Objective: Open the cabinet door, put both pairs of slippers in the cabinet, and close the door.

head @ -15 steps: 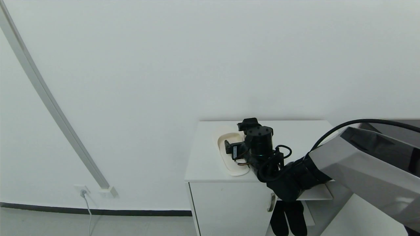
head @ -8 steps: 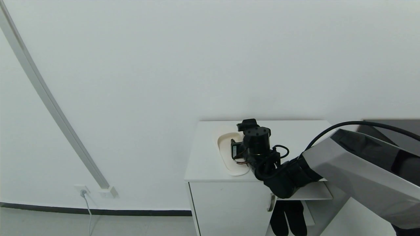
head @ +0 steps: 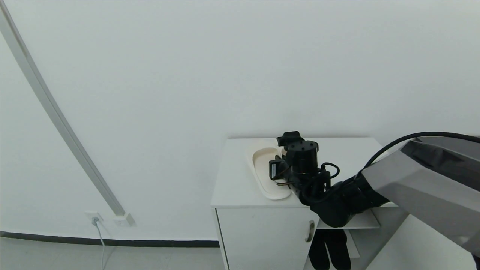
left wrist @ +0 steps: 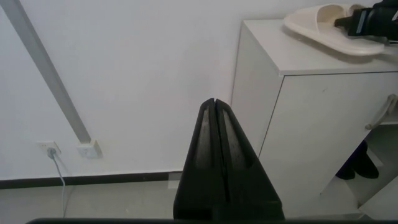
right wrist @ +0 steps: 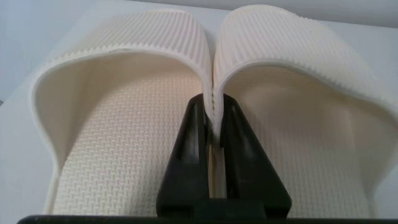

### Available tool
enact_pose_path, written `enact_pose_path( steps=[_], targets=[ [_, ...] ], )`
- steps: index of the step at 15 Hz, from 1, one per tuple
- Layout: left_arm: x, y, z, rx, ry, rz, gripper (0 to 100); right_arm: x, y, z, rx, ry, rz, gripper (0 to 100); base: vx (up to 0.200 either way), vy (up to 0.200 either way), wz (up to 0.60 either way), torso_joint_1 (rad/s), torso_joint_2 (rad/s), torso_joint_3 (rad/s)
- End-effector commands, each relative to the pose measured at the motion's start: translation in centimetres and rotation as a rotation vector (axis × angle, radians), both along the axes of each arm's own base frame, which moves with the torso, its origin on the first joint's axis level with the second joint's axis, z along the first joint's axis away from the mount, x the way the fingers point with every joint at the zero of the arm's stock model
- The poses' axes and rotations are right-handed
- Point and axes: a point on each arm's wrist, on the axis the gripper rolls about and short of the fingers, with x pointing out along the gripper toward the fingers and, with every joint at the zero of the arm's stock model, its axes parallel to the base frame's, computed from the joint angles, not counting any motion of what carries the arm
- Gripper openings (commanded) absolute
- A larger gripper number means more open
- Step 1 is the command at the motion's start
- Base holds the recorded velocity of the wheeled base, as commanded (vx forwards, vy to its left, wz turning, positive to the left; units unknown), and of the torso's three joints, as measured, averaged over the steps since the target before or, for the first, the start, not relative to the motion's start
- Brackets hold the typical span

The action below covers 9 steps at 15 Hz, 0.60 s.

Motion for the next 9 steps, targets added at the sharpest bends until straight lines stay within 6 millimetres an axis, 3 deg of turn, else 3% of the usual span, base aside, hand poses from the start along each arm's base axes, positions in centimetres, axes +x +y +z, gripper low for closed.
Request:
enact_pose_path(
  steps=[1,2,3,7,9],
  targets=[
    [0.0,0.0,0.0,0.001,0.000,0.000,0,-3.0,-1.5,3.1,0.014,-0.018,0.022,0,0.000,0.000,0.00,0.000,0.00,0.000],
    [0.0,0.0,0.0,-0.001,0.000,0.000,0,-3.6,-1.8,3.3,0.011,-0.015,0.027,0,0.000,0.000,0.00,0.000,0.00,0.000],
    [0.0,0.0,0.0,-0.001,0.000,0.000,0,-6.0,-2.7,3.8,0.003,0.001,0.052,0,0.000,0.000,0.00,0.000,0.00,0.000],
    [0.0,0.0,0.0,0.001,0.002,0.000,0,-10.9,-6.0,3.8,-0.011,0.036,0.126,0,0.000,0.000,0.00,0.000,0.00,0.000],
    [0.0,0.0,0.0,0.001,0.002,0.000,0,-12.5,-6.7,3.3,-0.025,0.064,0.171,0,0.000,0.000,0.00,0.000,0.00,0.000]
  ],
)
